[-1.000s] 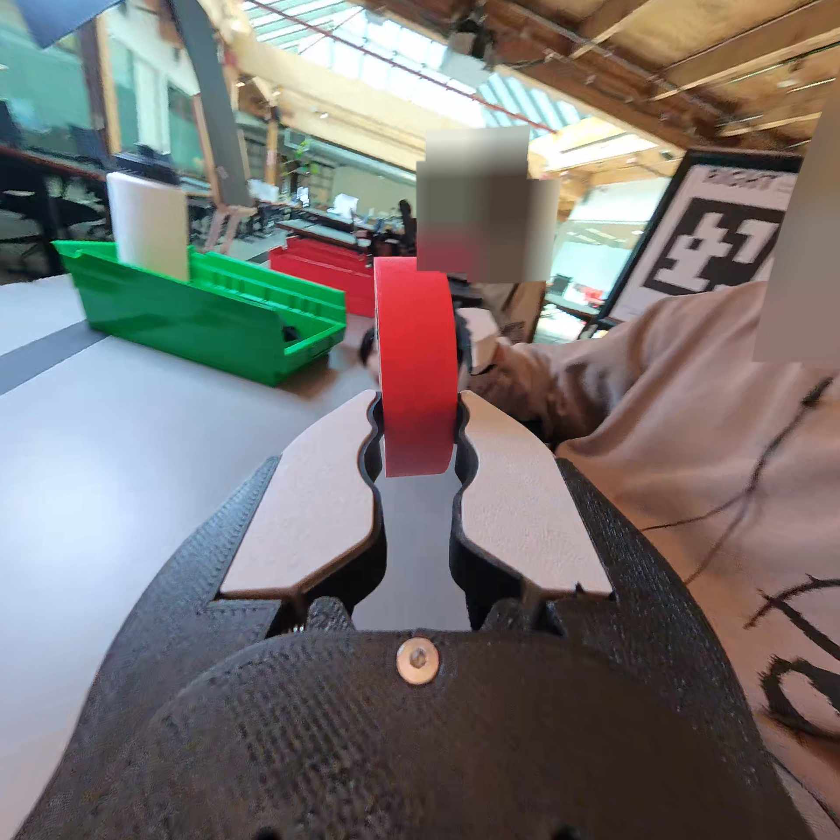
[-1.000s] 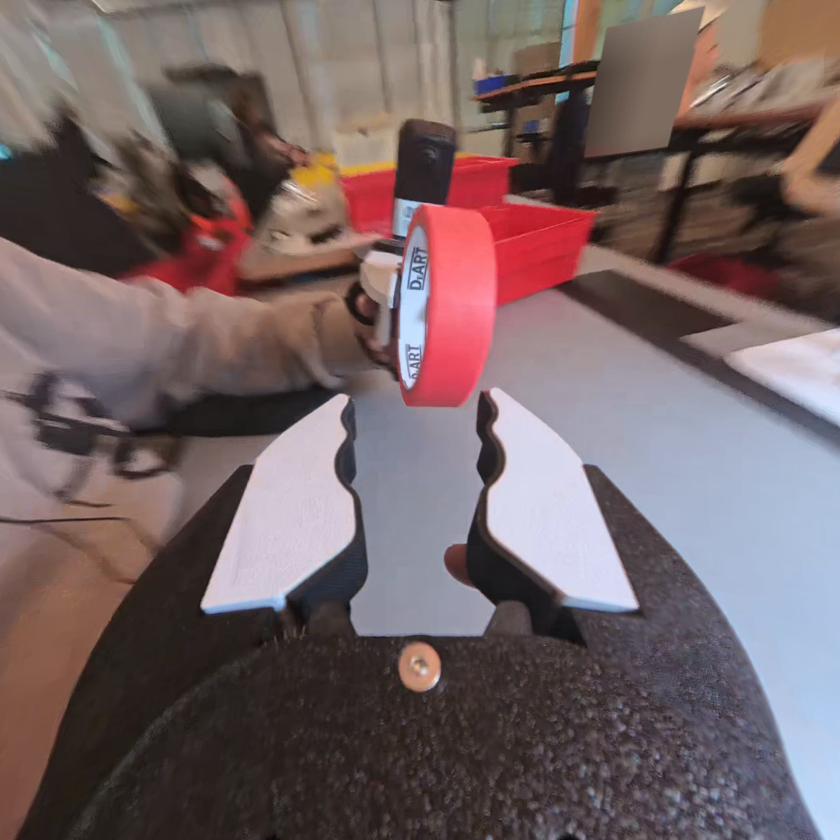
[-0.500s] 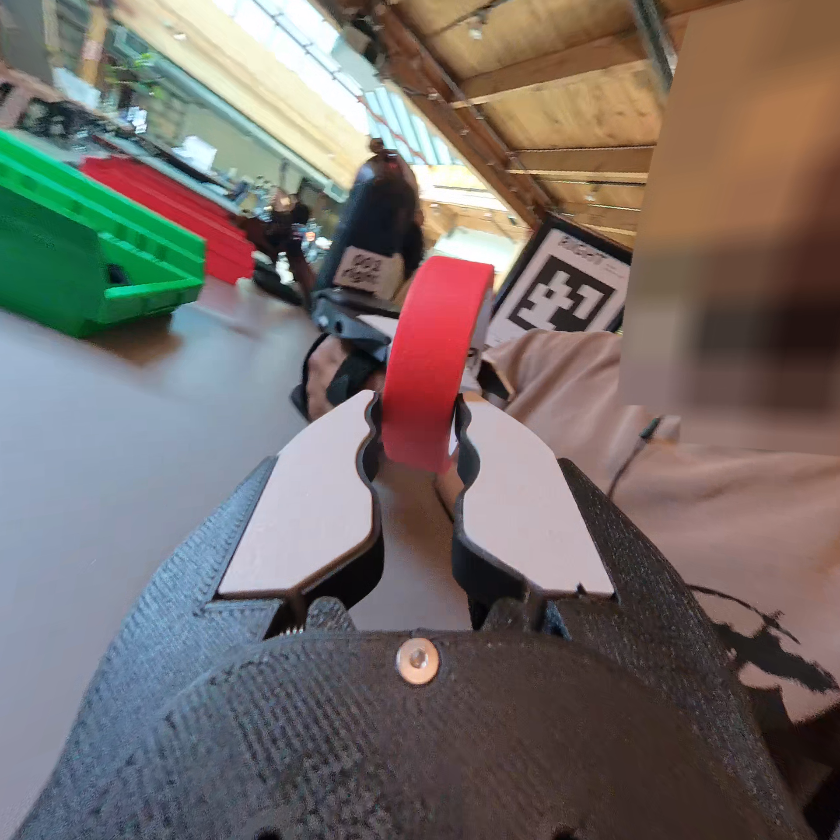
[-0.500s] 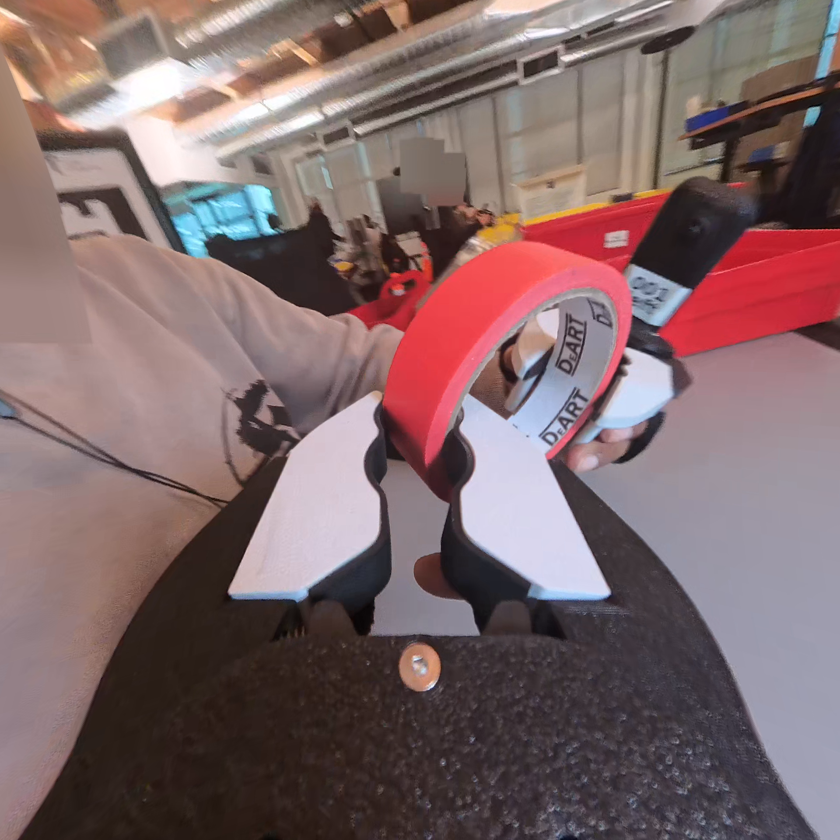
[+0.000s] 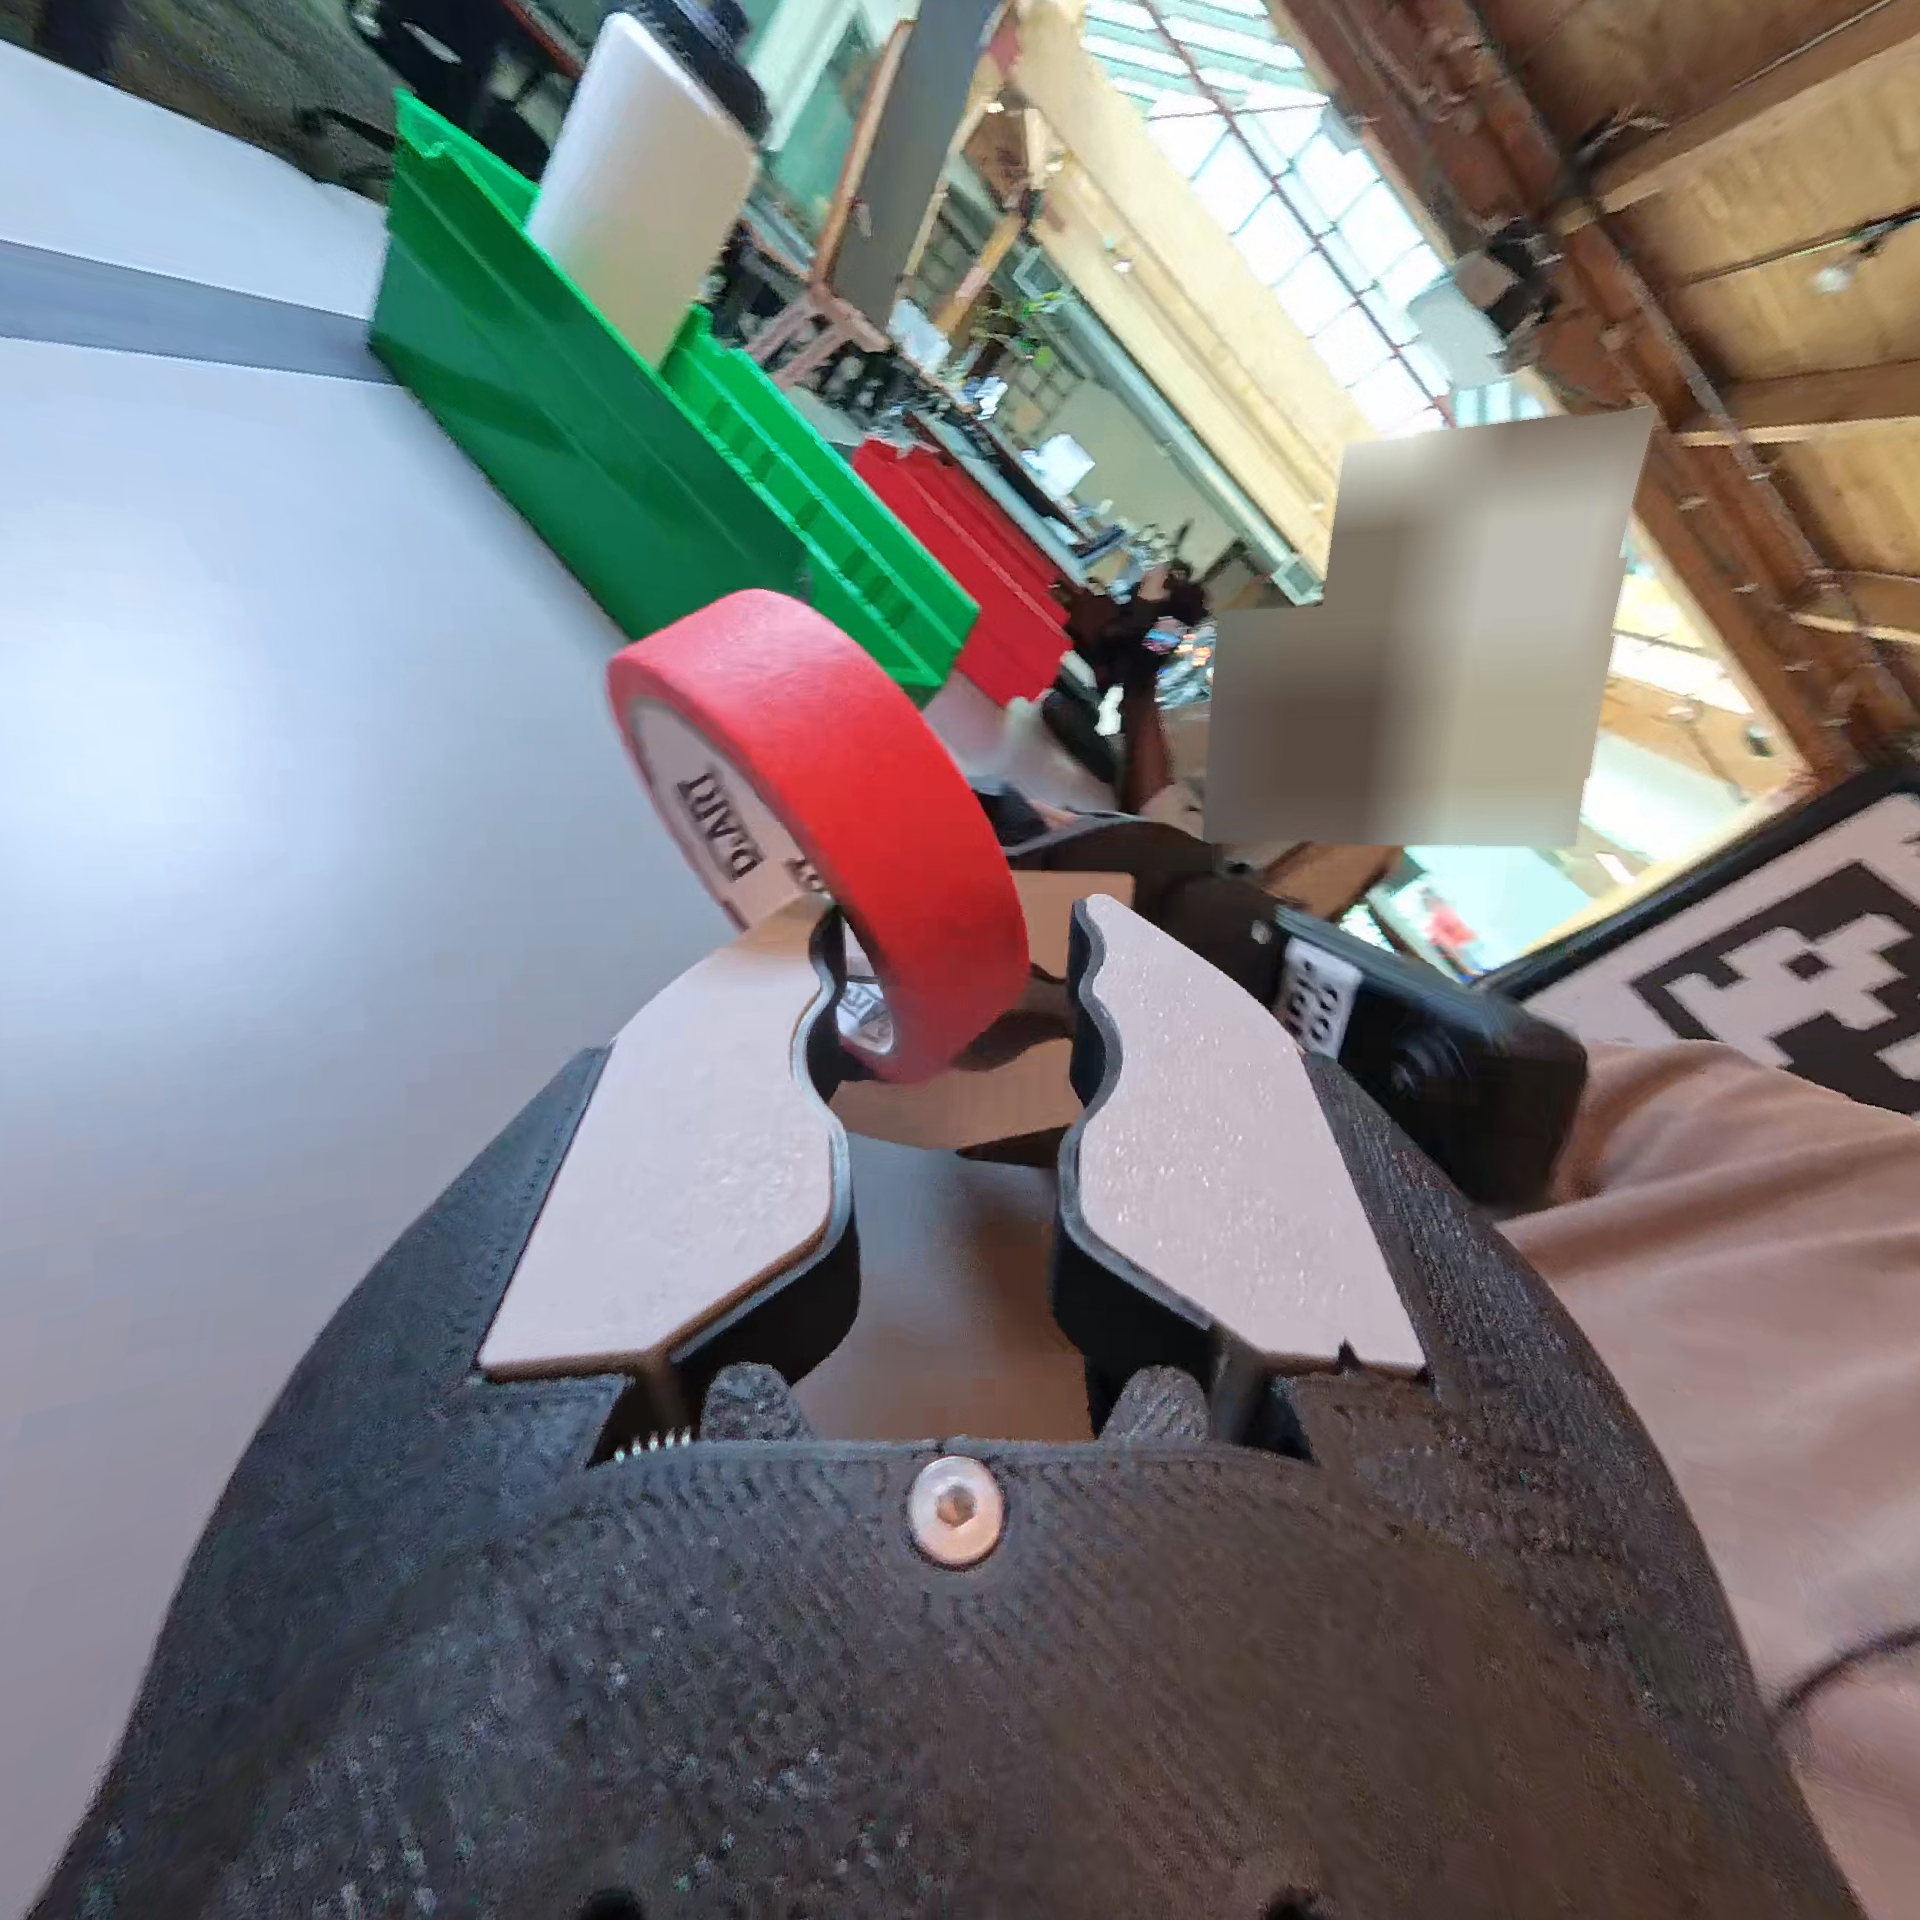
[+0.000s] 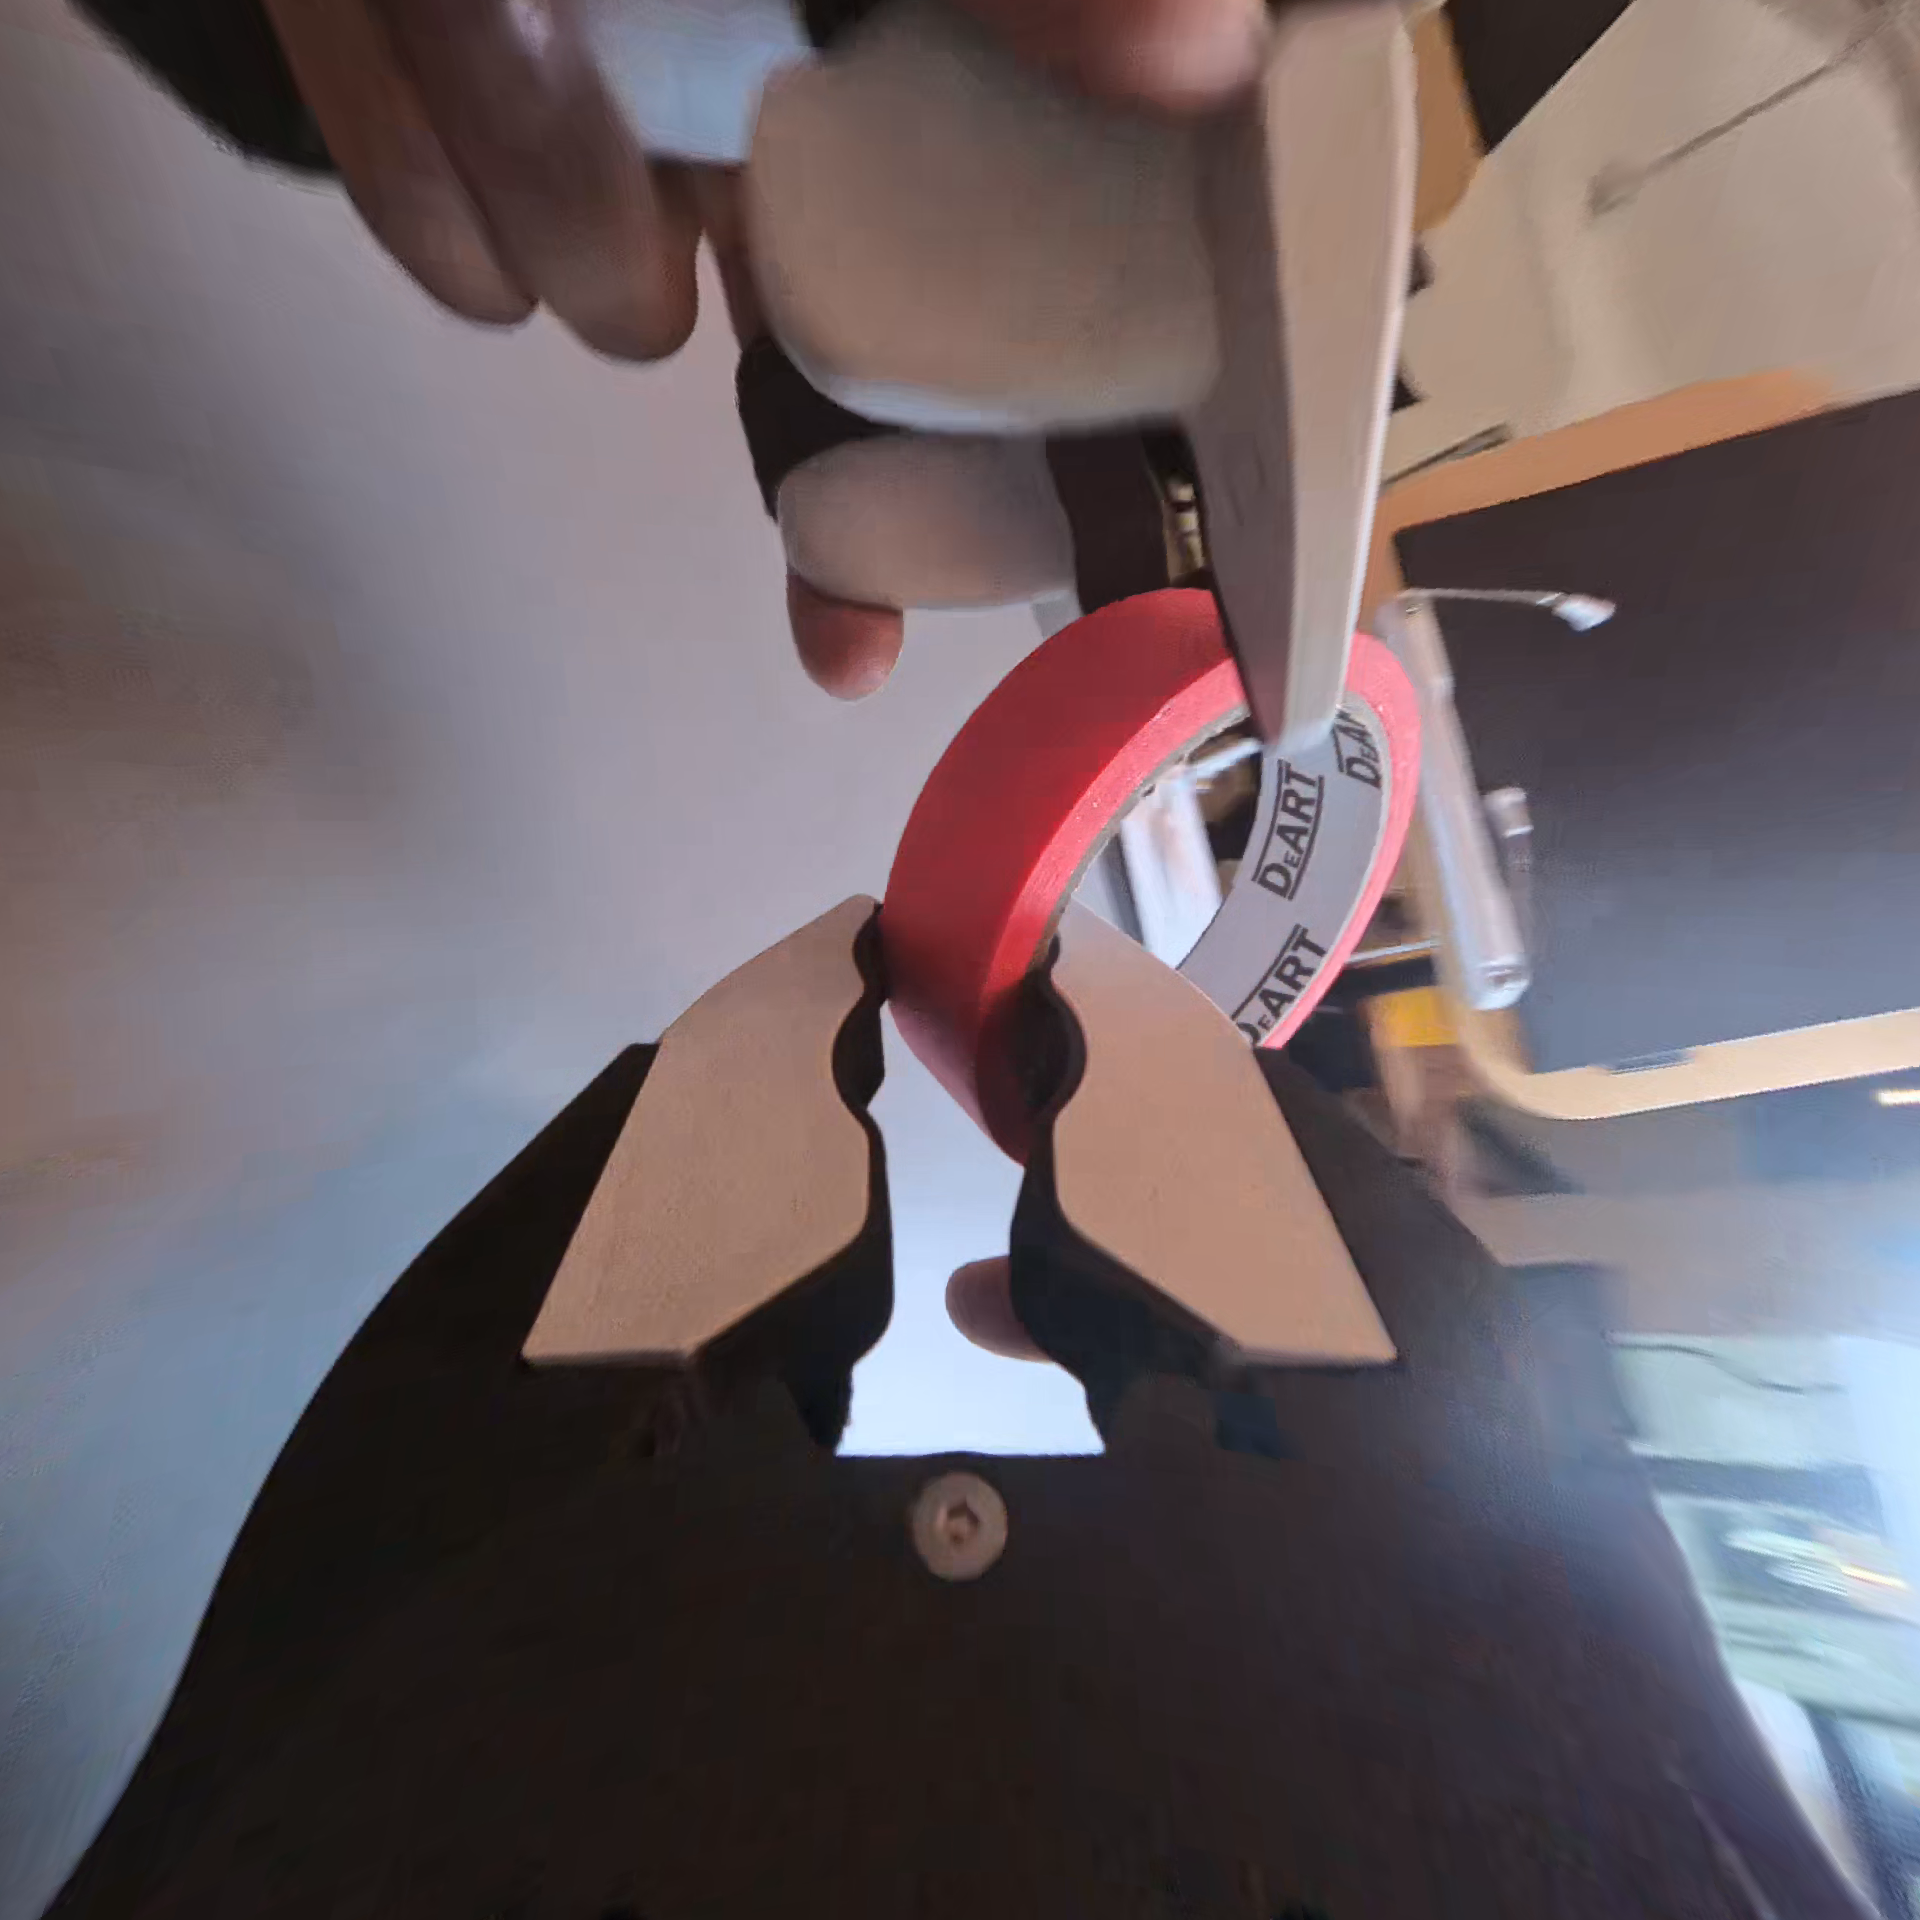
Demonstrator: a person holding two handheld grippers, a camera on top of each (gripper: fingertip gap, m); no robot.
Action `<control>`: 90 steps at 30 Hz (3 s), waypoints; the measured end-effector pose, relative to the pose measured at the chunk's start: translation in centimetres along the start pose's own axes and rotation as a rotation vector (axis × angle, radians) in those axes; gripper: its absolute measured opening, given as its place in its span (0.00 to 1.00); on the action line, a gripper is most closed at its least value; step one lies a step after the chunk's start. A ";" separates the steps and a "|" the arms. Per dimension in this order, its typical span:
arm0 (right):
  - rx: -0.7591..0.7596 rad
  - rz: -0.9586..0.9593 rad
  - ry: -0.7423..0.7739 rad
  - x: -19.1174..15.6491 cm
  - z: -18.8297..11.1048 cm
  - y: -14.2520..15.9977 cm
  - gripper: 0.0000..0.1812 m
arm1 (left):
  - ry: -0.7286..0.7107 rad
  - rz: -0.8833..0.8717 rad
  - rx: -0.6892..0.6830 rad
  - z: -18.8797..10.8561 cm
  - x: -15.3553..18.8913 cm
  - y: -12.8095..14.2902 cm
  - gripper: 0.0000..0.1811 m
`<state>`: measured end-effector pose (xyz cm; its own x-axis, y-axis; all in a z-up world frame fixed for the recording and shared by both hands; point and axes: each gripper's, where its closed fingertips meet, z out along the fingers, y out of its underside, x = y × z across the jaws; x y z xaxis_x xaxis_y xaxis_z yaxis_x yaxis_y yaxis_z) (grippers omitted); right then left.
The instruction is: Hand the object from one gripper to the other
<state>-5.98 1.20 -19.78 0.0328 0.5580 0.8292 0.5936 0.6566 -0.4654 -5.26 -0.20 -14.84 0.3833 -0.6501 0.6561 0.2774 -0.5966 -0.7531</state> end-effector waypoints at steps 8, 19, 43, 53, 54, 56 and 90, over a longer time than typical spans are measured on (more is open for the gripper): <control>0.077 -0.008 0.063 1.5 -1.5 -1.9 0.20 | 0.048 0.214 -0.070 -1.3 -0.3 -0.2 0.17; 0.277 0.929 -0.465 2.0 -2.7 0.3 0.25 | 0.193 0.504 -0.087 -3.4 2.3 -0.4 0.14; 0.258 0.208 0.019 4.3 -3.9 -0.7 0.16 | 0.171 -0.056 0.007 -2.9 -1.2 -1.6 0.19; 0.202 -0.491 0.328 3.3 -3.6 -2.0 0.16 | 0.238 -0.419 0.065 -2.8 -2.5 -1.7 0.23; 0.194 -0.522 0.334 3.3 -3.3 -1.9 0.16 | 0.227 -0.423 0.065 -2.9 -2.7 -1.7 0.22; 0.168 -0.550 0.307 2.8 -2.5 -1.3 0.16 | 0.201 -0.425 0.061 -3.0 -3.4 -1.6 0.23; 0.105 0.310 0.230 6.7 -0.6 2.4 0.06 | -0.239 0.468 -0.158 -0.3 -0.1 1.6 0.22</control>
<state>-3.87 6.15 -15.15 0.3841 0.6173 0.6866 0.4423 0.5297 -0.7237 -5.08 -1.19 -16.05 0.6282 -0.7492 0.2099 -0.0996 -0.3450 -0.9333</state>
